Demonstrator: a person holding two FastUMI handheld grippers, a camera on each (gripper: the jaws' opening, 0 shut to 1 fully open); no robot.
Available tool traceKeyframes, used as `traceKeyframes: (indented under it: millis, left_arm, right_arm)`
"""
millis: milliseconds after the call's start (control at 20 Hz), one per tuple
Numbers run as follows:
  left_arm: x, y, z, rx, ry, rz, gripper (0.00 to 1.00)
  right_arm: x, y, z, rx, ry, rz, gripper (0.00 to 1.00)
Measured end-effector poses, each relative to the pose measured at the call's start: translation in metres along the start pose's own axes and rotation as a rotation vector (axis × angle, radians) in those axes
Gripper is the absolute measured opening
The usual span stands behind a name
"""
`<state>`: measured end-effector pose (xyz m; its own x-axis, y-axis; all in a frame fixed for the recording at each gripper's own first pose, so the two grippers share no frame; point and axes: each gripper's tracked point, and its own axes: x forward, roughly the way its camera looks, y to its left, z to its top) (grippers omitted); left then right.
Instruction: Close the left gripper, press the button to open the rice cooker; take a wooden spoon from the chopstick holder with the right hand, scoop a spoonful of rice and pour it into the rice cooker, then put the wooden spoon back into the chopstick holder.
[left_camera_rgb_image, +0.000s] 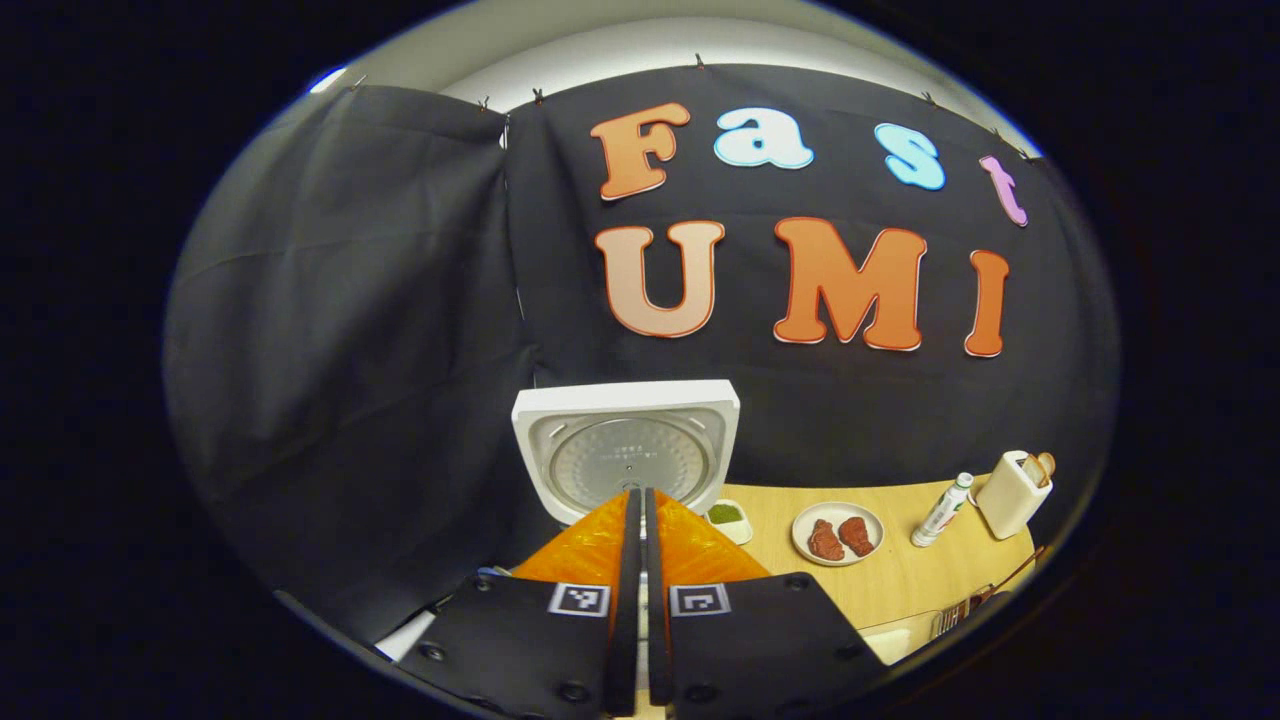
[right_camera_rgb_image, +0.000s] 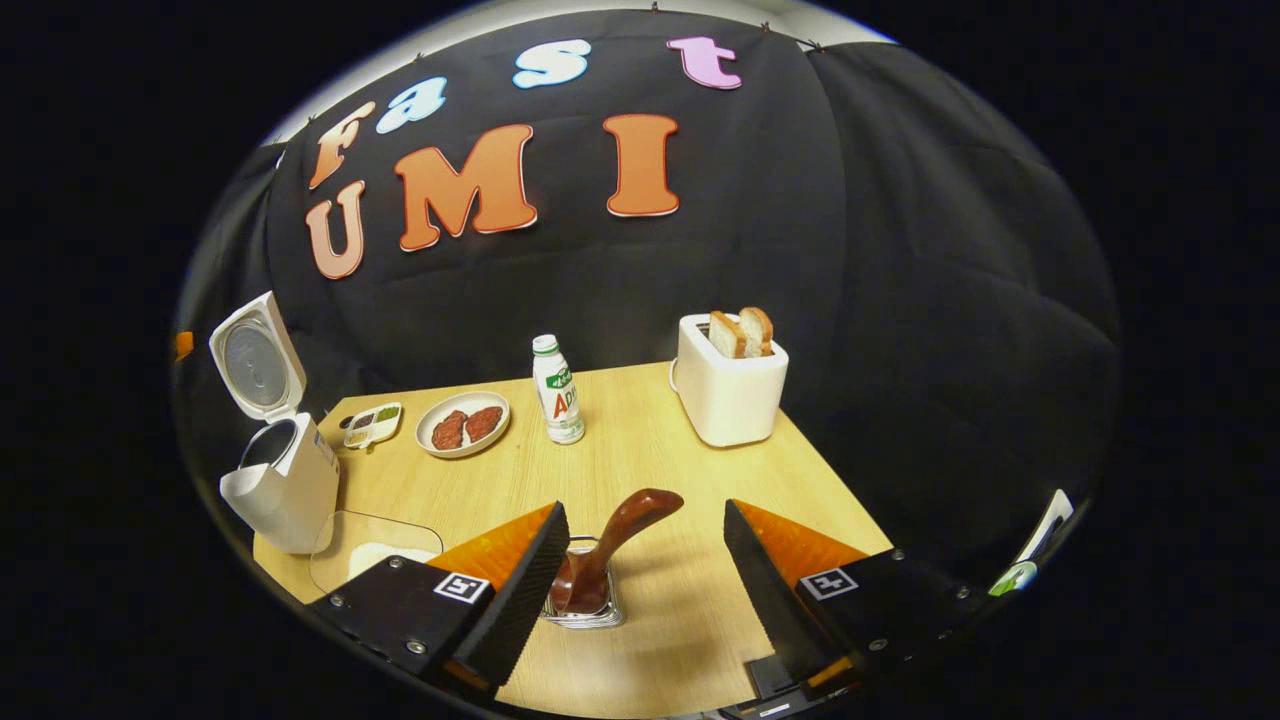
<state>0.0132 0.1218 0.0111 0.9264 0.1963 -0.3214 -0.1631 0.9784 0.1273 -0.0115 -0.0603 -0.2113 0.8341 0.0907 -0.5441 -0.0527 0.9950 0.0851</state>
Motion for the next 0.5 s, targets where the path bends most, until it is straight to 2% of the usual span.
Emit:
traceKeyframes:
  millis: [50,100,150,200,300,350,450,500]
  left_arm:
    - [-0.007,-0.001,0.005,0.009,-0.022,-0.003,0.17]
    - [-0.016,-0.001,0.01,0.019,-0.046,0.0,0.37]
    - [-0.025,-0.005,0.014,0.025,-0.068,0.001,0.47]
    - [-0.032,-0.01,0.017,0.03,-0.086,-0.006,0.62]
    - [-0.047,-0.017,0.022,0.041,-0.118,-0.009,0.72]
    - [-0.055,-0.021,0.025,0.048,-0.135,-0.008,0.73]
    - [-0.069,-0.027,0.03,0.06,-0.16,-0.002,0.85]
    - [-0.077,-0.03,0.029,0.065,-0.166,0.0,0.87]
  right_arm:
    - [0.007,0.003,-0.005,0.012,0.017,0.013,0.97]
    - [0.013,0.005,-0.009,0.022,0.032,0.023,0.97]
    - [0.018,0.007,-0.015,0.029,0.049,0.036,0.97]
    - [0.024,0.01,-0.018,0.034,0.062,0.044,0.97]
    - [0.034,0.014,-0.021,0.044,0.068,0.059,0.96]
    - [0.038,0.015,-0.022,0.055,0.078,0.07,0.96]
    - [0.047,0.019,-0.028,0.087,0.1,0.094,0.94]
    - [0.052,0.021,-0.028,0.103,0.096,0.107,0.91]
